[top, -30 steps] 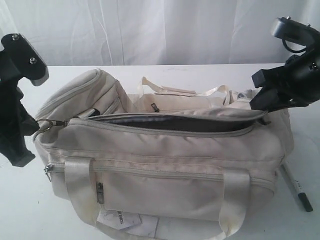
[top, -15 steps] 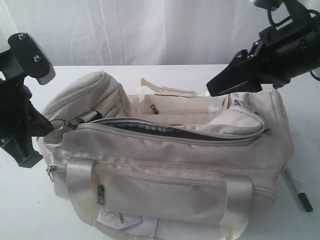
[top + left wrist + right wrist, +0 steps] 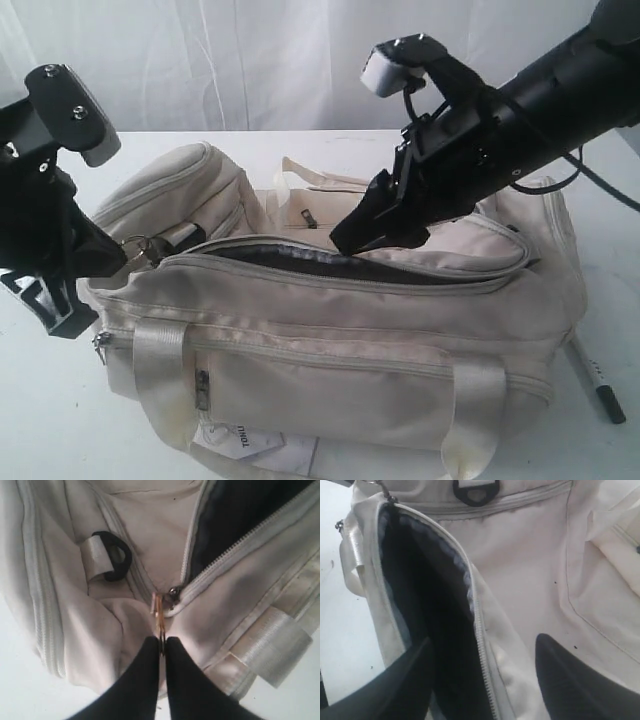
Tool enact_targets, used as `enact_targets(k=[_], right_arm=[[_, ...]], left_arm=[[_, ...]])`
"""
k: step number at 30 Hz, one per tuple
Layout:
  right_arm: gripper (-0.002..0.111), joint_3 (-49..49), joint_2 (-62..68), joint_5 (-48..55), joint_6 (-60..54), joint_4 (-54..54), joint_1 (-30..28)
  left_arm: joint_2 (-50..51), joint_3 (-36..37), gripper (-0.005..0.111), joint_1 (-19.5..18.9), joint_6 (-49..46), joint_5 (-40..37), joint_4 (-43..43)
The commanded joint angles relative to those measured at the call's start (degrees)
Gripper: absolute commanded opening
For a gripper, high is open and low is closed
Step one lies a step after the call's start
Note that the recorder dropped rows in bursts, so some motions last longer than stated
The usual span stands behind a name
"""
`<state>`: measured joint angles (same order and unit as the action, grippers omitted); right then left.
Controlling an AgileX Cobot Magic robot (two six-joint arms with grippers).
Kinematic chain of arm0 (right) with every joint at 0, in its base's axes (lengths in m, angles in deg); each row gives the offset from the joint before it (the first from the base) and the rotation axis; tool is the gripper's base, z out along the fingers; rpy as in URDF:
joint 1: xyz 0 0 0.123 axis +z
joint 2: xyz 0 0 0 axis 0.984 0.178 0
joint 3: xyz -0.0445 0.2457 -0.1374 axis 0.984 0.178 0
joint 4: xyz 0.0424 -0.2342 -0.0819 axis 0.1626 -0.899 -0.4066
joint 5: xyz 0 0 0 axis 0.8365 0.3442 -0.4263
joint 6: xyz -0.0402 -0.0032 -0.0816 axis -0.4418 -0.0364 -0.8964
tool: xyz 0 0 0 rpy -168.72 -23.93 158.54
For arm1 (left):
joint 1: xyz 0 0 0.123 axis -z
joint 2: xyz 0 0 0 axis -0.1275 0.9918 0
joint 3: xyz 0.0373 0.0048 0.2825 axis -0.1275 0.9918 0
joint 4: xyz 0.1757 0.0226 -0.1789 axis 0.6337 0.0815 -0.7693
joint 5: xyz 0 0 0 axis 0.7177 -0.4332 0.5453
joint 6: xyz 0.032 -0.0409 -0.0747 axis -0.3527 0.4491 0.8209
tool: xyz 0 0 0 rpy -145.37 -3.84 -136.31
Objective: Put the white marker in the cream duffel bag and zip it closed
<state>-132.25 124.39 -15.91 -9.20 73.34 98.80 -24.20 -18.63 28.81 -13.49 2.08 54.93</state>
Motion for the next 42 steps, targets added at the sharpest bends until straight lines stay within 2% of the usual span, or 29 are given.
enact_targets(k=[1,6,8,12,15,19,24,31,35,42], right_arm=[[0.056,-0.24,1.78,-1.26,-1.05,-0.73,1.71],[0.055,-0.24,2.98,-2.77,-1.99,-0.49,2.90],[0.055,-0.24,3.84,-4.12,-2.24,-0.49,3.17],[0.055,-0.24,5.96,-5.74,-3.14,-0.80,3.17],[0.055,-0.24,6.79,-5.74,-3.23,-0.80,3.17],[0.055,-0.24,6.91,-5.74,-3.37,-0.80,3.17],[0.055,-0.24,6.91,-5.60,-3.39,-0.80,3.17],[0.055,-0.24,6.91,-5.35,-3.39,-0.80,3.17],[0.055,-0.24,6.91,-5.35,-3.39,-0.80,3.17],[0.055,-0.24,6.91,-5.47,-3.39,-0.70,3.17]], left_arm=[[-0.85,0.32,0.029,-0.22,-0.33,2.94,-2.61],[-2.79,0.32,0.038,-0.22,-1.90,8.03,-3.66],[-3.51,0.32,0.038,0.06,-5.19,9.57,-8.07],[-2.83,0.32,0.038,4.68,-14.71,10.31,-14.04],[-1.95,0.32,0.038,6.83,-15.20,12.37,-14.31],[-0.07,0.32,0.038,8.56,-16.16,14.54,-14.31],[3.68,0.32,0.038,10.65,-22.78,14.22,-14.31],[4.84,0.32,0.054,11.19,-24.30,13.27,-14.44],[4.84,0.32,0.054,11.19,-25.17,10.79,-14.32],[6.01,0.32,0.054,11.19,-26.12,11.73,-14.32]])
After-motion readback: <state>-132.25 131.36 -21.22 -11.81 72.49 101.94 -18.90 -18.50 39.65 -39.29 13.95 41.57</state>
